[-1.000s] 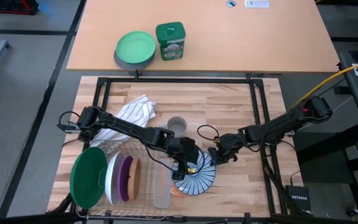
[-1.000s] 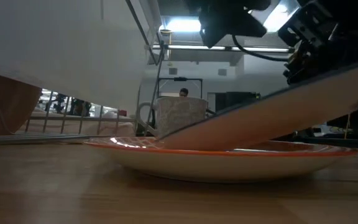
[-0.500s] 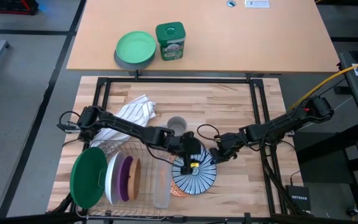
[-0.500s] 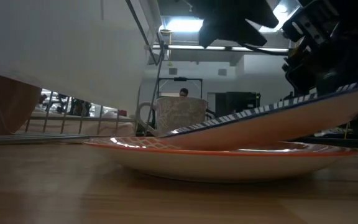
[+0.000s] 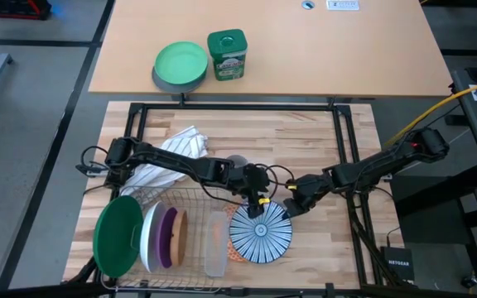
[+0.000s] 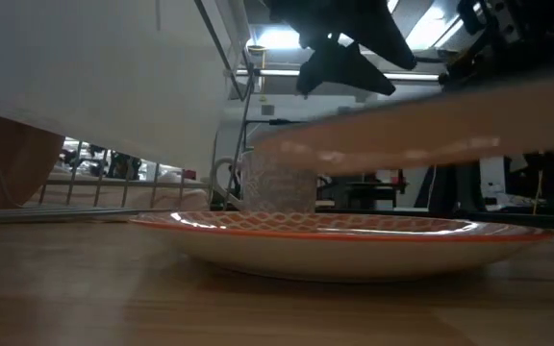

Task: Sort dishes
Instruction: Put the blue patterned plate into the dish rack

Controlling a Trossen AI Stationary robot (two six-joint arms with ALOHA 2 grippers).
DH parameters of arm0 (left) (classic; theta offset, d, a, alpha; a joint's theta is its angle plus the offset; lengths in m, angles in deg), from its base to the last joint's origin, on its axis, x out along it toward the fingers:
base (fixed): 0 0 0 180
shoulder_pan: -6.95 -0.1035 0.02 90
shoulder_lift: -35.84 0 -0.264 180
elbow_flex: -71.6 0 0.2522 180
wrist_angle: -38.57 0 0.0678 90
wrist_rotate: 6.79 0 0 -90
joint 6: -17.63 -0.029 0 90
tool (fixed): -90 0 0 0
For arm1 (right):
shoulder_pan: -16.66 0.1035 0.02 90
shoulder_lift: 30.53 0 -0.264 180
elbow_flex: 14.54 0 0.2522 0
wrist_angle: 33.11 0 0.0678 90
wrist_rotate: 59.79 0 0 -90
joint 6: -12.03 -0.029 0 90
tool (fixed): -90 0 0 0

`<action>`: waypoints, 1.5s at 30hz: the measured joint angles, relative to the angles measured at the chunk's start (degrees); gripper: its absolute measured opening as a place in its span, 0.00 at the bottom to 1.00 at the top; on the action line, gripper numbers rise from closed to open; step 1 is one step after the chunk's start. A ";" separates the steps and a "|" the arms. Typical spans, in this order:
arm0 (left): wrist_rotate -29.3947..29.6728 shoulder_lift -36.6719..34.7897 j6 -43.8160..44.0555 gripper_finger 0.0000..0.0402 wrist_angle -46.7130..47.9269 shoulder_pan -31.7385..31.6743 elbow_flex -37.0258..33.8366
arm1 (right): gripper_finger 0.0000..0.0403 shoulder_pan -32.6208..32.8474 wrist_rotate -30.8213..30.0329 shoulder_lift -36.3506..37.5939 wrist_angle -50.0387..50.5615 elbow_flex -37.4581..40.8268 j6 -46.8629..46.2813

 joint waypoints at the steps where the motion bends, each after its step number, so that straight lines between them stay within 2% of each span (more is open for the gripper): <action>1: -1.04 0.00 0.61 0.43 0.14 -0.34 0.00 | 0.03 0.00 0.00 0.46 0.02 0.00 0.62; 6: -6.26 0.00 5.15 0.43 2.75 -1.71 0.00 | 0.03 0.00 0.02 2.93 0.15 0.00 3.59; 14: -9.55 0.00 7.22 0.43 4.03 -2.79 0.00 | 0.03 0.00 0.86 5.93 0.43 0.00 6.56; 21: -22.76 -0.01 9.26 0.43 4.03 -3.76 0.00 | 0.03 0.01 0.62 8.06 0.41 0.00 8.05; 24: -25.50 0.00 9.40 0.43 4.07 -3.76 0.00 | 0.03 0.05 -0.38 8.34 0.26 0.00 8.27; 40: -30.79 0.00 10.67 0.43 3.92 -3.75 0.00 | 0.03 0.04 -1.35 9.45 -0.84 0.00 9.64; 45: -30.80 0.00 10.55 0.35 3.77 -3.74 0.00 | 0.03 0.04 -3.26 10.56 -0.88 -0.02 9.75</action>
